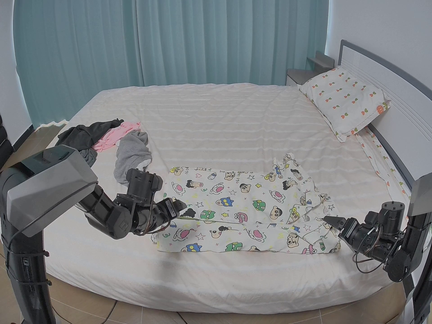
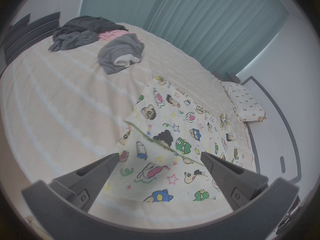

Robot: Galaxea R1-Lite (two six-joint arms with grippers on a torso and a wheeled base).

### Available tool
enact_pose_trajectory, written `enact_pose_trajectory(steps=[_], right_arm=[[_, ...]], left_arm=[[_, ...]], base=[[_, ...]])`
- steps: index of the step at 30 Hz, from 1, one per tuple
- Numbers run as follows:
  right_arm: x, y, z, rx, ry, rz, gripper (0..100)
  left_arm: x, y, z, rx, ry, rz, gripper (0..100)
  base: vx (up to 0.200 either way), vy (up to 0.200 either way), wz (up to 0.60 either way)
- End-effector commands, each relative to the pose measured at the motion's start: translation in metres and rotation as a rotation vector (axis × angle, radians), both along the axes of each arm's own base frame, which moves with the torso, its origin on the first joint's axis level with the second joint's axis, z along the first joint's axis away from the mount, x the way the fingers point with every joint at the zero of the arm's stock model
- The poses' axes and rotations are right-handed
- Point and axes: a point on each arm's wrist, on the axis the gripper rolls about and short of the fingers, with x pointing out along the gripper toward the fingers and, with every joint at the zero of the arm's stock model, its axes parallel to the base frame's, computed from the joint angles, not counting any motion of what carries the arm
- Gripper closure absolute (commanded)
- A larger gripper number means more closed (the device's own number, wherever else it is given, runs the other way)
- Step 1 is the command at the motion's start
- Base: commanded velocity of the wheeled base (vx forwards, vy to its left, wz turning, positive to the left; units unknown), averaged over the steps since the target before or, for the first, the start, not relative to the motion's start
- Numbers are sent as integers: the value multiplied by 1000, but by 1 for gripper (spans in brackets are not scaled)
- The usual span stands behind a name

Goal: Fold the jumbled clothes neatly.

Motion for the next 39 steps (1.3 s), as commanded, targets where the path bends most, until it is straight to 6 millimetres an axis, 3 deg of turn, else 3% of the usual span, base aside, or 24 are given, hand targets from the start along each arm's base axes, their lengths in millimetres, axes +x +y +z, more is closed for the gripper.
enact_pose_trajectory(steps=[1,8,19,39], right_arm=[[0,6,-14,28,64,7,0],[-5,6,-16,29,86,7,0],[-5,6,-15,27,86,6,0],[-8,10,-16,22,95,21,0]], left_arm=[[24,-6,-9,57,48,-37,0],[26,-5,-28,132,162,-76,0],[25,-1,-36,147,180,-167,0],[24,3,-49,166,208,-180,0]], base=[[0,0,0],[0,0,0],[0,0,0],[0,0,0]])
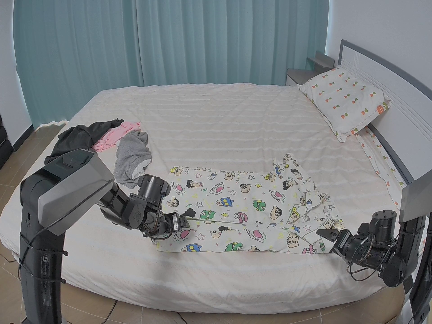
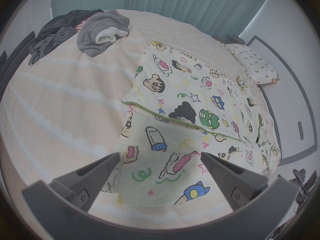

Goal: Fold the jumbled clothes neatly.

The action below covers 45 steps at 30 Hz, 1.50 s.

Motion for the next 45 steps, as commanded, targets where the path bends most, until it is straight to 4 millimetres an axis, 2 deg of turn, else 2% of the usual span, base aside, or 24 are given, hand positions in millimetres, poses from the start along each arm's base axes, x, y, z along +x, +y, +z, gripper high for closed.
enact_pose_trajectory(steps=[1,5,6,15,22,35,45], right_arm=[[0,1,0,1,-8,4,0],[0,1,0,1,-8,4,0],[0,1,0,1,-6,4,0],[0,1,0,1,-5,4,0],[0,1,0,1,-5,4,0],[0,2,0,0,-5,9,0],[-1,3,0,0,-5,11,0]], left_arm=[[2,-1,-5,-2,4,1,0],[5,-2,-11,-7,-9,4,0],[5,-2,-13,-9,-14,4,100],[4,-1,-10,-9,-17,10,100],[1,2,17,-38,-62,42,100],[2,-2,44,-96,-137,80,100],[-3,-6,48,-126,-126,114,100]], base=[[0,0,0],[0,0,0],[0,0,0],[0,0,0],[0,0,0],[0,0,0],[0,0,0]])
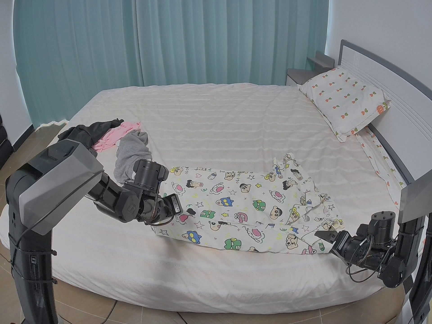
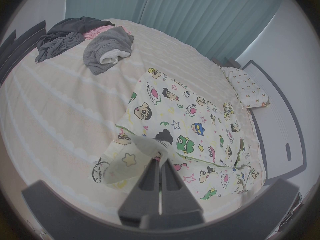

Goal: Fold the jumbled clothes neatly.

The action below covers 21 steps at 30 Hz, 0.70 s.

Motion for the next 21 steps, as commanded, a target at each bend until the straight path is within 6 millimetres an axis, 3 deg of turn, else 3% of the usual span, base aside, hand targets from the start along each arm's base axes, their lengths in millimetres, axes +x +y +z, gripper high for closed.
enact_pose_trajectory(steps=[1,7,12,21], right_arm=[[1,0,1,2,-11,1,0],[1,0,1,2,-11,1,0],[1,0,1,2,-11,1,0],[0,1,1,1,-10,2,0]], left_arm=[[-2,-1,2,-4,0,1,100],[-17,-2,5,0,21,-9,100],[-33,-2,-3,13,78,-5,100],[-22,-5,5,3,29,12,100]], base=[[0,0,0],[0,0,0],[0,0,0],[0,0,0]])
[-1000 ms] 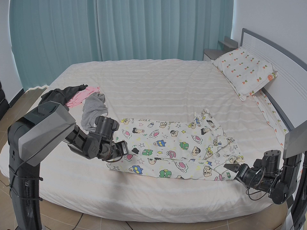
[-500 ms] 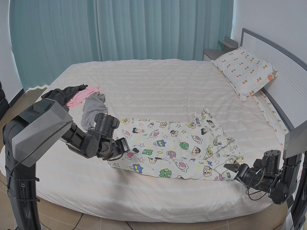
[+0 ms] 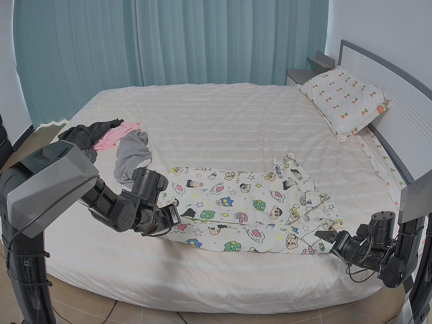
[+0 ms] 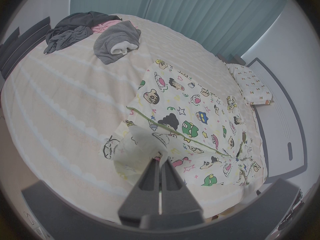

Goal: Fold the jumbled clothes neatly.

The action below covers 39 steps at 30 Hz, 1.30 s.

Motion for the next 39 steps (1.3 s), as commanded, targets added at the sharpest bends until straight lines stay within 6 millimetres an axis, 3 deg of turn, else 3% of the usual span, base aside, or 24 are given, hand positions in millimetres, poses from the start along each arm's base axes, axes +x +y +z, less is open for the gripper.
enact_pose_trajectory(steps=[1,8,12,20,35,36,39], right_arm=[[0,0,1,1,-10,1,0],[0,1,1,1,-10,2,0],[1,1,1,2,-11,4,0],[0,1,0,1,-8,4,0],[0,3,-1,0,-2,12,0],[0,3,-1,0,-2,12,0],[0,3,-1,0,-5,10,0]], left_arm=[[9,-3,7,-17,-35,6,100],[39,-7,-3,-77,-56,118,100],[45,-6,-23,-62,-31,127,100],[64,-5,-39,-48,-51,168,100],[73,-3,-54,-40,-45,180,100],[73,-2,-54,-40,-45,181,0],[73,-2,-56,-38,-40,189,0]], base=[[0,0,0],[0,0,0],[0,0,0],[0,0,0],[0,0,0],[0,0,0],[0,0,0]])
